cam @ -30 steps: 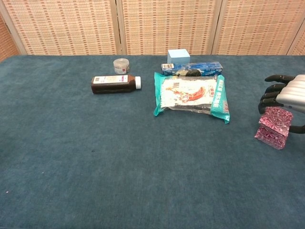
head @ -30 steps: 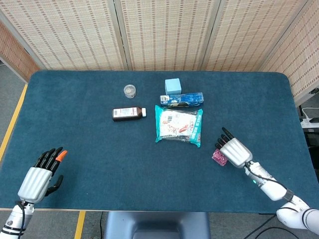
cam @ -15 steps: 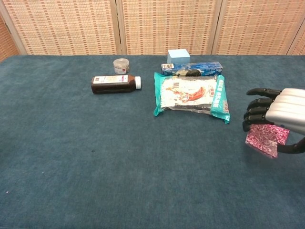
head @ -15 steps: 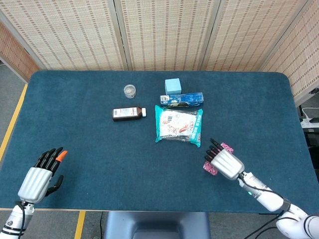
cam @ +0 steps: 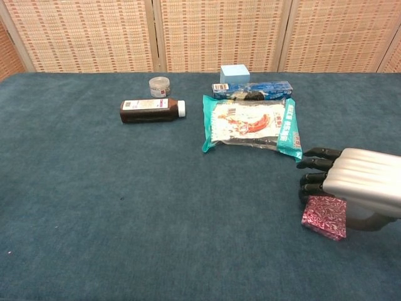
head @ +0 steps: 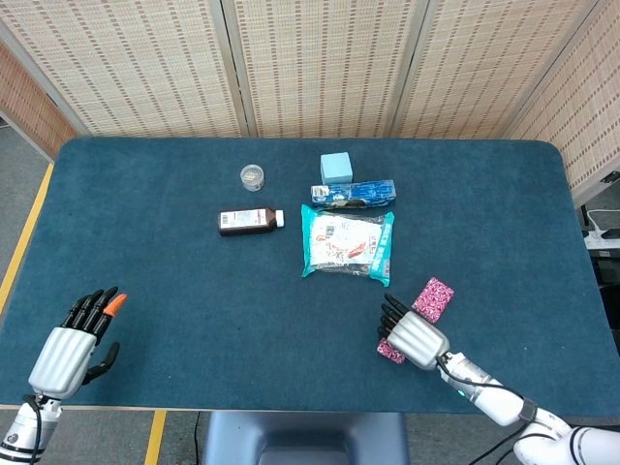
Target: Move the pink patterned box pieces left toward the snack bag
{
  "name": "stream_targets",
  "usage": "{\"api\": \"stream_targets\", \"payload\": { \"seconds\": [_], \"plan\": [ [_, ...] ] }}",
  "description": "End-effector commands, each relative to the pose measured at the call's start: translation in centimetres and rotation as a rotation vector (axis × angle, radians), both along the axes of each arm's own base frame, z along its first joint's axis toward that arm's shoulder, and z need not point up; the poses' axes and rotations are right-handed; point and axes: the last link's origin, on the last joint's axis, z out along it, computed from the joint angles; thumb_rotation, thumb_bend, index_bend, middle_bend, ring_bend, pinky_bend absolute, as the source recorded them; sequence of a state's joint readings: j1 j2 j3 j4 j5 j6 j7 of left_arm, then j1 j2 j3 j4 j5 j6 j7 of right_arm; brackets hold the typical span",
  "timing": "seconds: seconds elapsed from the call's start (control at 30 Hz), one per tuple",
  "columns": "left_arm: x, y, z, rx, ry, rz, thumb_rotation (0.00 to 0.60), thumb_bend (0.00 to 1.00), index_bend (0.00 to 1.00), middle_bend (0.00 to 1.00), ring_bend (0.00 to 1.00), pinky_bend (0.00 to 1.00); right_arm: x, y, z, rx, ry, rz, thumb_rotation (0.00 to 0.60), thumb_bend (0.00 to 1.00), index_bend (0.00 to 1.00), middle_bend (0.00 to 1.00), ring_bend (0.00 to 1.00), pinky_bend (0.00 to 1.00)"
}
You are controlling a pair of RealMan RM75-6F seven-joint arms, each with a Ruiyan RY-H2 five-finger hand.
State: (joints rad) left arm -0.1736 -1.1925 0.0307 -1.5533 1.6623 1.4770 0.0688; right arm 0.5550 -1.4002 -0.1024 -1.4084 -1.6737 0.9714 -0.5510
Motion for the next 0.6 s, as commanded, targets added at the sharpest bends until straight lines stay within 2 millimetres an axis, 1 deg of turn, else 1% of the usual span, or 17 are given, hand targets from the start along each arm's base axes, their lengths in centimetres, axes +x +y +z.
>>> {"api": "stream_targets", "payload": {
  "seconds": [0.03,0.17,0.23,0.37,0.4,0.5,0.6],
  "plan": [
    [-0.1,0.1,0.0,-0.002,0.001,0.003,0.600,0.48,0.00,0.00,0.00,0.12,0.2,0.0,0.2,-0.006,0.019,-0.020,0.600,0.21,0.00,0.00,0.00,0.00],
    [-0.1,0.1,0.0,-0.005,0.003,0.008,0.600,0.48,0.00,0.00,0.00,0.12,0.1,0.0,0.8,-0.014,0.020,-0.031,0.600,0.21,0.00,0.00,0.00,0.00],
    [-0.1,0.1,-0.1,-0.005,0.004,0.007,0.600,0.48,0.00,0.00,0.00,0.12,0.0,-0.2,1.4,-0.025,0.014,-0.037,0.600,0.21,0.00,0.00,0.00,0.00],
    [0.0,0.2,-0.1,-0.003,0.006,0.011,0.600,0.48,0.00,0.00,0.00,0.12,-0.6,-0.9,3.4,-0.080,-0.001,-0.041,0.600,0.21,0.00,0.00,0.00,0.00],
    [-0.1,0.2,-0.1,-0.003,0.006,0.012,0.600,0.48,0.00,0.00,0.00,0.12,-0.9,-1.4,4.1,-0.109,0.006,-0.040,0.600,0.21,0.00,0.00,0.00,0.00],
    [-0.2,0.2,-0.1,-0.004,0.010,0.013,0.600,0.48,0.00,0.00,0.00,0.12,-2.2,-2.6,5.4,-0.160,0.043,-0.057,0.600,0.21,0.00,0.00,0.00,0.00],
    [-0.1,0.2,-0.4,-0.010,0.014,0.009,0.600,0.48,0.00,0.00,0.00,0.12,-3.6,-3.5,6.2,-0.177,0.074,-0.086,0.600,0.21,0.00,0.00,0.00,0.00]
  ]
}}
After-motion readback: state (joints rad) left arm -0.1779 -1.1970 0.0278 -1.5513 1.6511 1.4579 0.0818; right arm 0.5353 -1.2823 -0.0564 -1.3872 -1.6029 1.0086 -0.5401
